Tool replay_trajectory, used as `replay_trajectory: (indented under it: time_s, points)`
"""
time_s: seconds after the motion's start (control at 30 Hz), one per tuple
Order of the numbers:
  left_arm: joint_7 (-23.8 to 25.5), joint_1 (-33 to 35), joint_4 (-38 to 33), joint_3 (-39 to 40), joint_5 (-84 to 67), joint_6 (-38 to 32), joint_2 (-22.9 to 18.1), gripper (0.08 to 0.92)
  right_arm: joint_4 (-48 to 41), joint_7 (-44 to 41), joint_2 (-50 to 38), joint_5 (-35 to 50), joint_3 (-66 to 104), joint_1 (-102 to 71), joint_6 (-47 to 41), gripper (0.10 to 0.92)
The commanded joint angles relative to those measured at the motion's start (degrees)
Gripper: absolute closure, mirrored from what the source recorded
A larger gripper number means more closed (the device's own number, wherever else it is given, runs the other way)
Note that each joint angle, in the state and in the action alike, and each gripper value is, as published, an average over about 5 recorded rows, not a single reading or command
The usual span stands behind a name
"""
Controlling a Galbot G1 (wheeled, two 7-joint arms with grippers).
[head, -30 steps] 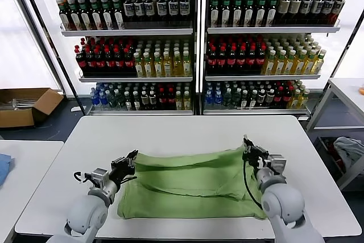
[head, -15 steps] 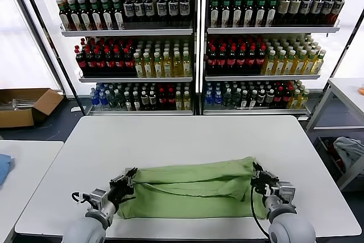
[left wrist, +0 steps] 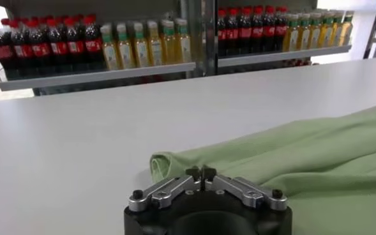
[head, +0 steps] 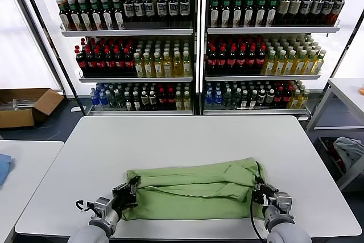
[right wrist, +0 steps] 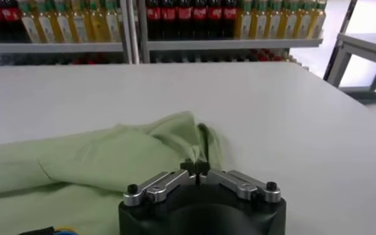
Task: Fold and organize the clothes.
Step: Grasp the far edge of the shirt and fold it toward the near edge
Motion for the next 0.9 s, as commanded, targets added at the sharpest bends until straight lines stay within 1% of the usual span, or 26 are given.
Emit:
replay_trajectory:
  time_s: [0.03,0.13,0.23,0.4,0.47,0.57,0.8,0.9]
  points:
    - [0.0,0.5,0.4,0.1,1.2,-1.2,-0.6,0.913,-2.0,0.3,0.4,-0.5,-0.2,-1.3,0.1,0.919]
    - [-0.3,0.3,0.4,0.4,1.5,-2.3,-1.0,0.913,-0.4,0.6,0.6,-0.5,-0.5,-2.1,0.3,0.919]
    - [-0.7,0.1,0.2,0.7,2.2,-3.2,-1.5,0.879,1.4,0.9,0.9,-0.6,-0.6,-2.8,0.6,0.919]
    - [-2.3,0.0,-3.0,0.9,2.5,-3.8,-2.2,0.738,6.3,1.2,1.3,0.2,0.4,-4.7,0.6,0.911]
    - [-2.8,0.0,-4.4,0.8,2.4,-3.7,-2.3,0.686,9.3,1.2,1.3,0.4,0.5,-6.2,0.5,0.878]
    - [-3.6,0.0,-5.6,0.5,2.8,-3.5,-2.6,0.599,12.8,1.6,1.2,0.3,0.4,-7.9,0.4,0.794]
    - [-4.2,2.8,-8.6,-0.9,6.8,-2.8,-3.7,0.391,13.7,3.4,1.5,-0.4,0.9,-7.9,1.0,0.594]
    - [-5.3,4.0,-9.4,-1.7,7.6,-1.7,-4.6,0.304,14.9,3.9,1.5,-0.2,1.9,-7.8,1.3,0.508]
